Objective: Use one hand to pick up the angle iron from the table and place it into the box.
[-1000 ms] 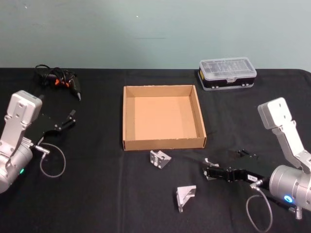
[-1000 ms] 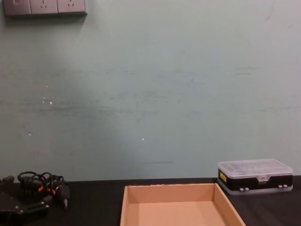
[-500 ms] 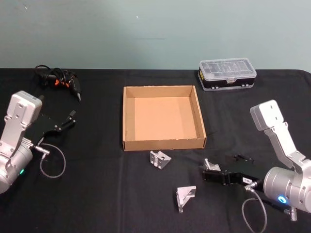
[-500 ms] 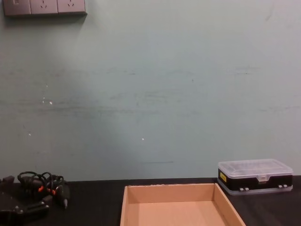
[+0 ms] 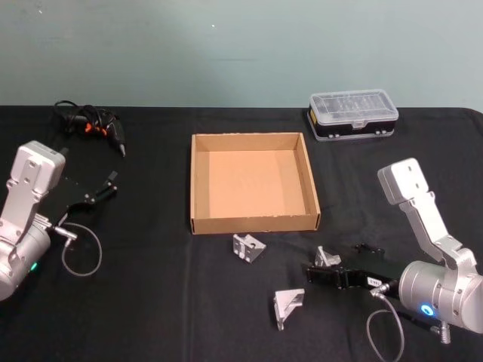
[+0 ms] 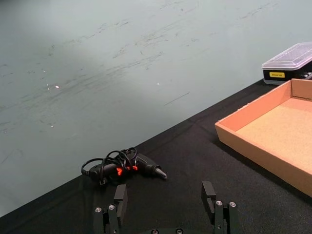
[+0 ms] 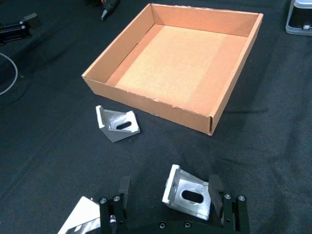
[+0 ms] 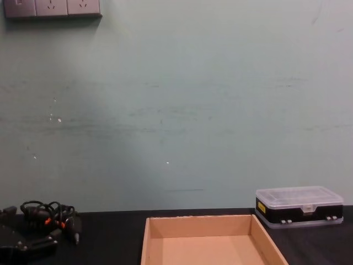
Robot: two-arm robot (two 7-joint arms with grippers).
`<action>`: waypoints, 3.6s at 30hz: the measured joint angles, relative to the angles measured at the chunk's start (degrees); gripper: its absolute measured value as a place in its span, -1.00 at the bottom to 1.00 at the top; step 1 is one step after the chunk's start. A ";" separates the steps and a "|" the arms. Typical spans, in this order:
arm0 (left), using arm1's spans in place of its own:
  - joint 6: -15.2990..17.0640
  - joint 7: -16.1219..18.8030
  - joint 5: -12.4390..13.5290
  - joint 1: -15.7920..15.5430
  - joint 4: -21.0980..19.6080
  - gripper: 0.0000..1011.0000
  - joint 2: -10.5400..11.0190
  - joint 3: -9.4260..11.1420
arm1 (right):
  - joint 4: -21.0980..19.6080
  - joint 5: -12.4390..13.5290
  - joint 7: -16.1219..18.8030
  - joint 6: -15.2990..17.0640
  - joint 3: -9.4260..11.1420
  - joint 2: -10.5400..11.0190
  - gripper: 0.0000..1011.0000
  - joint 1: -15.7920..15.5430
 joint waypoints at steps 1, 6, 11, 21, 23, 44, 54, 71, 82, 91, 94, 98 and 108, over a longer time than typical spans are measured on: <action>0.00 0.00 0.00 0.00 0.00 0.98 0.00 0.00 | 0.10 0.04 0.00 -0.06 -0.08 0.00 0.98 0.07; 0.00 0.00 0.00 0.00 0.00 0.98 0.00 0.00 | 0.53 0.21 -0.05 -0.49 -0.58 0.03 0.91 0.34; 0.00 0.00 0.00 0.00 0.00 0.98 0.00 0.00 | 0.56 0.25 -0.54 -0.81 -0.67 0.03 0.66 0.28; 0.00 0.00 0.00 0.00 0.00 0.98 0.00 0.00 | 0.49 0.48 -0.85 -1.20 -0.67 0.20 0.01 -0.07; 0.00 0.00 0.00 0.00 0.00 0.98 0.00 0.00 | 0.43 0.56 -0.86 -1.26 -0.66 0.32 -0.06 -0.16; 0.00 0.00 0.00 0.00 0.00 0.98 0.00 0.00 | -0.28 0.93 -1.29 -1.99 -0.43 1.10 -0.84 -1.11; 0.00 0.00 0.00 0.00 0.00 0.98 0.00 0.00 | -5.12 -1.40 -1.37 -5.95 0.80 3.68 -0.84 -2.59; 0.00 0.00 0.00 0.00 0.00 0.98 0.00 0.00 | -5.95 -2.96 1.36 -10.48 0.41 2.15 -0.84 3.29; 0.00 0.00 0.00 0.00 0.00 0.98 0.00 0.00 | 1.68 -7.00 3.59 -12.24 -6.55 -1.29 -0.84 12.27; 0.00 0.00 0.00 0.00 0.00 0.98 0.00 0.00 | 10.30 -10.06 4.15 -12.70 -9.85 -5.61 -0.84 17.77; 0.00 0.00 0.00 0.00 0.00 0.98 0.00 0.00 | 12.98 -10.89 4.17 -13.00 -10.38 -6.97 -0.84 18.97; 0.00 0.00 0.00 0.00 0.00 0.98 0.00 0.00 | 16.09 -12.04 4.19 -13.42 -10.80 -8.40 -0.84 20.13; 0.00 0.00 0.00 0.00 0.00 0.98 0.00 0.00 | 20.85 -13.98 4.23 -13.80 -10.41 -10.01 -0.84 21.36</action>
